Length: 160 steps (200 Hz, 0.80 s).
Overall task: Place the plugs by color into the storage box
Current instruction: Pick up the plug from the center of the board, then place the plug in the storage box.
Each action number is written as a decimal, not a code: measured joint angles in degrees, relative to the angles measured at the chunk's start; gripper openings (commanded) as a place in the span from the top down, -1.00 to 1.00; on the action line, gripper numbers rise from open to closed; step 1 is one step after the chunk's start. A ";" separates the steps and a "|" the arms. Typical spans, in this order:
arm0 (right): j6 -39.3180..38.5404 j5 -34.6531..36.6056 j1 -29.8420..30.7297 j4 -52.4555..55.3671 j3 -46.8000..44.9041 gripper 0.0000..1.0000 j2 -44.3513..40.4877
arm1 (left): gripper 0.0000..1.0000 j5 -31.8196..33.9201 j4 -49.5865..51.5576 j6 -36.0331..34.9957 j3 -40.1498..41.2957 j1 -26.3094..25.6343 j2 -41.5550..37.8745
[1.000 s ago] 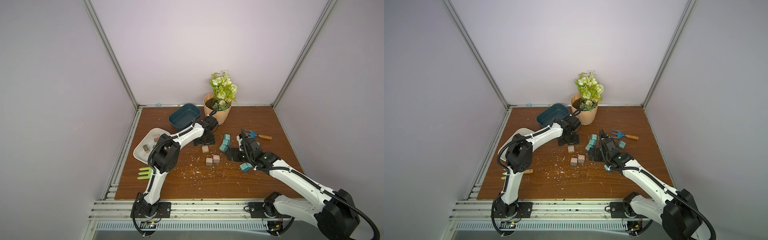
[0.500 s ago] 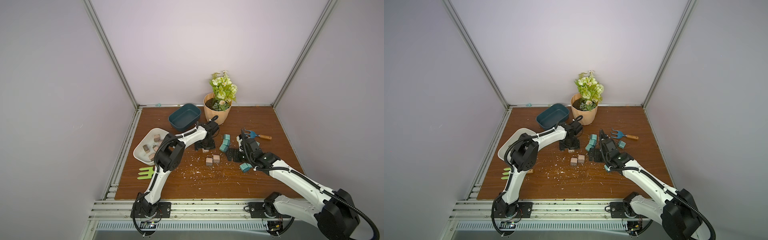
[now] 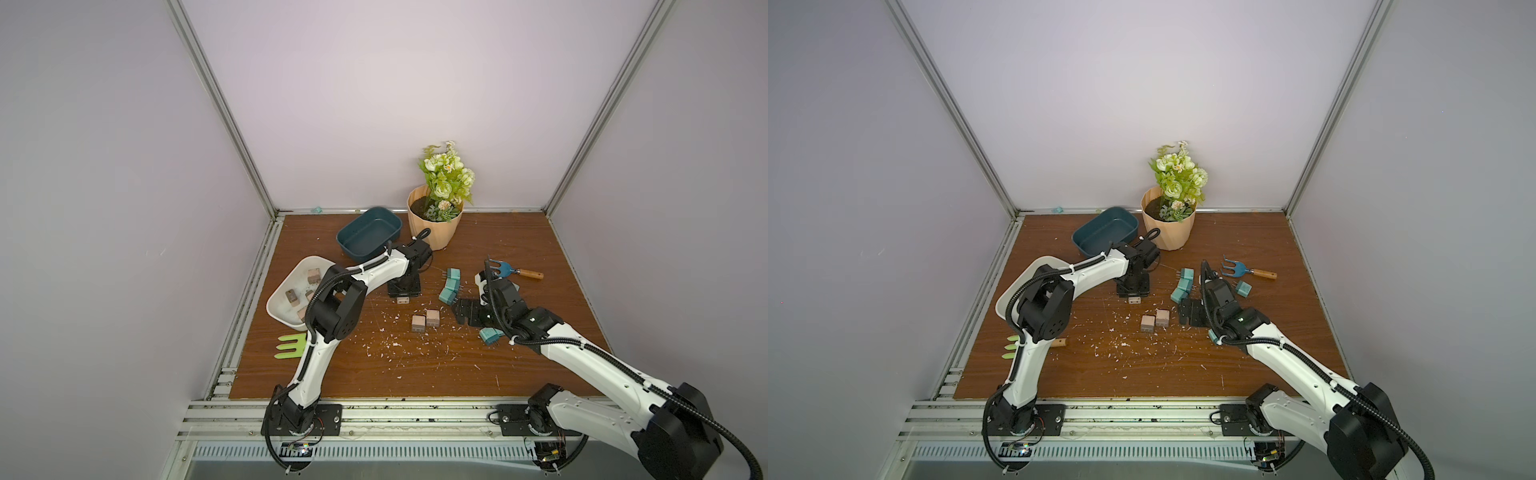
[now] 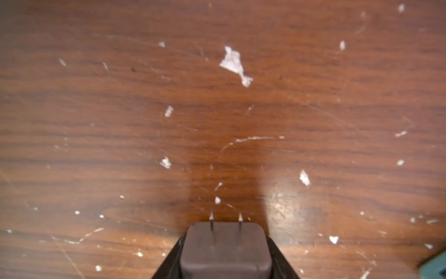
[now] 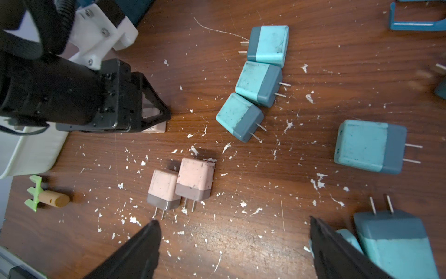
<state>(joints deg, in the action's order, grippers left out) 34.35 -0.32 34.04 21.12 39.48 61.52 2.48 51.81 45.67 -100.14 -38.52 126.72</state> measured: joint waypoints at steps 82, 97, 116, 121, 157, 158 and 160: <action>-0.26 -0.15 0.00 -0.31 0.00 -0.97 1.11 | 0.22 -2.38 0.74 -3.74 3.67 3.04 -9.77; -0.37 -0.20 0.00 -0.35 0.00 -0.97 1.38 | 0.23 -2.73 0.72 -4.04 4.90 5.75 -13.79; -0.52 -0.26 0.00 -0.44 0.00 -0.97 1.62 | 0.23 -2.93 0.79 -4.79 6.43 10.43 -18.56; -0.52 -0.28 0.00 -0.44 0.00 -0.97 1.66 | 0.23 -2.93 0.87 -5.11 6.75 12.02 -19.76; -0.70 -0.96 0.00 -0.85 0.00 -0.97 1.86 | 0.24 -2.80 1.16 -8.04 10.25 23.30 -25.86; -0.70 -1.01 0.00 -0.85 0.00 -0.97 1.86 | 0.24 -2.80 1.18 -8.11 10.36 23.50 -25.94; -0.72 -1.05 0.00 -0.85 0.00 -0.97 1.88 | 0.24 -2.82 1.22 -8.37 10.67 24.22 -26.23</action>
<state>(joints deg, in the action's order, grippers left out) 33.63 -1.37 34.04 20.27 39.48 63.40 -0.34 53.04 37.30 -89.47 -14.31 100.49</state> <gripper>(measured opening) 0.983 0.468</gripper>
